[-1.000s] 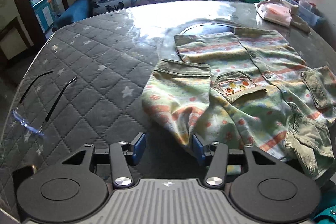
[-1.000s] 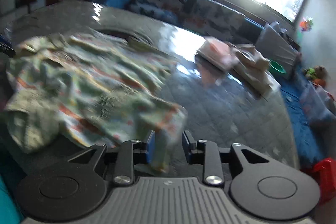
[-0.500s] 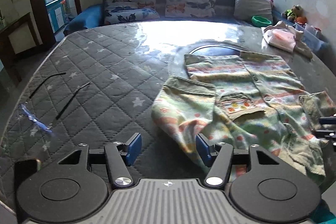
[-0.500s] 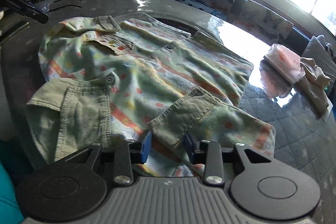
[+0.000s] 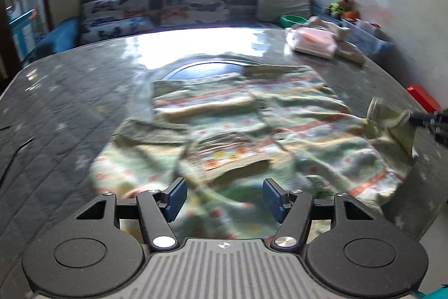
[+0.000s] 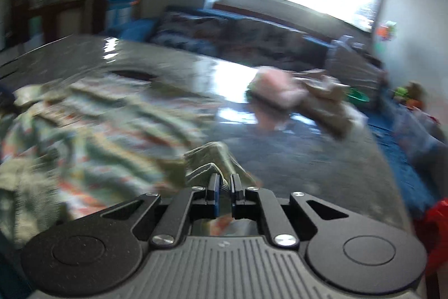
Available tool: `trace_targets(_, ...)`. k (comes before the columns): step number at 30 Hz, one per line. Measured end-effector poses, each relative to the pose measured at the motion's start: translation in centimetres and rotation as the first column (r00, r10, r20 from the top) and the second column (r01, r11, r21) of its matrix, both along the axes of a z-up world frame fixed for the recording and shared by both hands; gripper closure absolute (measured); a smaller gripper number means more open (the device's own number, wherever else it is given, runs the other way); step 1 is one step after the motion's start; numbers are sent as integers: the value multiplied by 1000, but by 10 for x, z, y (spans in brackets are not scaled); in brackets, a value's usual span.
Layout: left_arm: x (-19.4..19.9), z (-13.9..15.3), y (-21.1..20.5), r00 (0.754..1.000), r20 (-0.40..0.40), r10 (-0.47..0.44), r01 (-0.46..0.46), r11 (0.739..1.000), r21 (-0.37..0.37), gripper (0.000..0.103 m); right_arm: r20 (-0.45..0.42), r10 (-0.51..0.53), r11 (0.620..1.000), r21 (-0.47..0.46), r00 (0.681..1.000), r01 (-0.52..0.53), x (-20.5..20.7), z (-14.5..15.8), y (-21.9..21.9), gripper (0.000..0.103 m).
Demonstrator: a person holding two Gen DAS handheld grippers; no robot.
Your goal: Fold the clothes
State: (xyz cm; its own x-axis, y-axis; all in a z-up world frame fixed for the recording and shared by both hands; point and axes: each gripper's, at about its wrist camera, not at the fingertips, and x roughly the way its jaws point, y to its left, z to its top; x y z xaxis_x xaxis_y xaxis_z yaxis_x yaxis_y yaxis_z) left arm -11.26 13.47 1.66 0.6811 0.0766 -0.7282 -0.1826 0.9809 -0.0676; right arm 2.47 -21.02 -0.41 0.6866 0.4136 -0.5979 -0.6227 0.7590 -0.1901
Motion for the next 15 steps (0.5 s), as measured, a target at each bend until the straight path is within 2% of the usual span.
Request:
trace_targets(6,19,-7,-27,996,7,-90,90,996,-15,39,10,-215,977,6,977,215,25,-5,-50,97)
trace_targets(12,33,-11,-52,986,13,-167,167,985,-37,39,1,-340,938,-72,940,339,33,-29,-73,94)
trace_targets(15,42,-13,-68,976,15,-219,219,975,-36,39,18,-340,939,-42,940,340,34,-24,-75,94)
